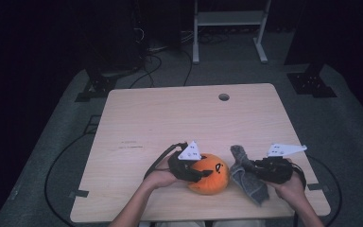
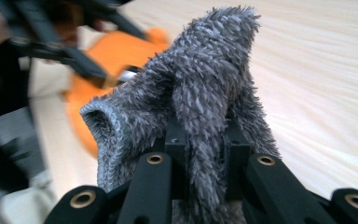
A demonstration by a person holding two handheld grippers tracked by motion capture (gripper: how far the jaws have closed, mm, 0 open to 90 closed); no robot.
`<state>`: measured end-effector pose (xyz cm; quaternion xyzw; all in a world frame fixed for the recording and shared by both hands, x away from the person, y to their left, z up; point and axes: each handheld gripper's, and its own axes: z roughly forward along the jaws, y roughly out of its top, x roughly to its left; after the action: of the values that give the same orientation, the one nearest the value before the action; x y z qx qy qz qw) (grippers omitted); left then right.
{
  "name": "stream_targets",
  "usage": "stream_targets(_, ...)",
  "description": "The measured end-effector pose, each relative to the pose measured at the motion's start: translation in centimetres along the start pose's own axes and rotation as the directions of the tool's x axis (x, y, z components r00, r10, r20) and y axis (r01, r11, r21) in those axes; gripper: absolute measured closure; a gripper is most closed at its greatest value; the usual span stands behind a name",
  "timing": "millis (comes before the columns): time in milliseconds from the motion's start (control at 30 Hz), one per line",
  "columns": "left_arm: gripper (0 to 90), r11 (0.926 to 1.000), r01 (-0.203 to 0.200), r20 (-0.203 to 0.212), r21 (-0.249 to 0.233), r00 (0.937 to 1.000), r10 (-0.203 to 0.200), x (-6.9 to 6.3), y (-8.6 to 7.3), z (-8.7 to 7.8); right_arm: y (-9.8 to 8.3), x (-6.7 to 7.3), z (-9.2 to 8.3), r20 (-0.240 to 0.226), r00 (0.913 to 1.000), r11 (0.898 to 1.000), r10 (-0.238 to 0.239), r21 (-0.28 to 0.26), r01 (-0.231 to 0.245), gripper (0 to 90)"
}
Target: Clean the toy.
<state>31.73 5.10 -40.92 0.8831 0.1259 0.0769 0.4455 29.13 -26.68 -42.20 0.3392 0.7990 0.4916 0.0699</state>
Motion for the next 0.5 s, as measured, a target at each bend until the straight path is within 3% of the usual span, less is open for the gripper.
stream_targets(67,48.7,1.0,0.004,-0.017,-0.004,0.9999,-0.004,0.2,0.0,-0.2,-0.3,-0.9,-0.6,0.066,0.9978,1.0,0.012,0.002,-0.012,75.7)
stream_targets(233,48.7,0.9996,0.01,-0.063,-0.025,0.998,-0.012,1.1,0.5,-1.2,-1.0,-2.8,-1.0,0.165,0.9851,0.999,0.049,0.008,-0.051,71.5)
stream_targets(367,48.6,0.9988,0.018,-0.088,-0.046,0.9959,-0.022,1.8,0.9,-2.1,-1.8,-4.0,-0.7,0.196,0.9775,0.996,0.077,0.021,-0.083,63.6)
stream_targets(500,48.5,0.9988,0.021,-0.122,-0.045,0.9922,-0.026,2.8,1.3,-2.4,-2.2,-4.5,-0.5,0.204,0.9755,0.996,0.083,0.023,-0.09,54.6)
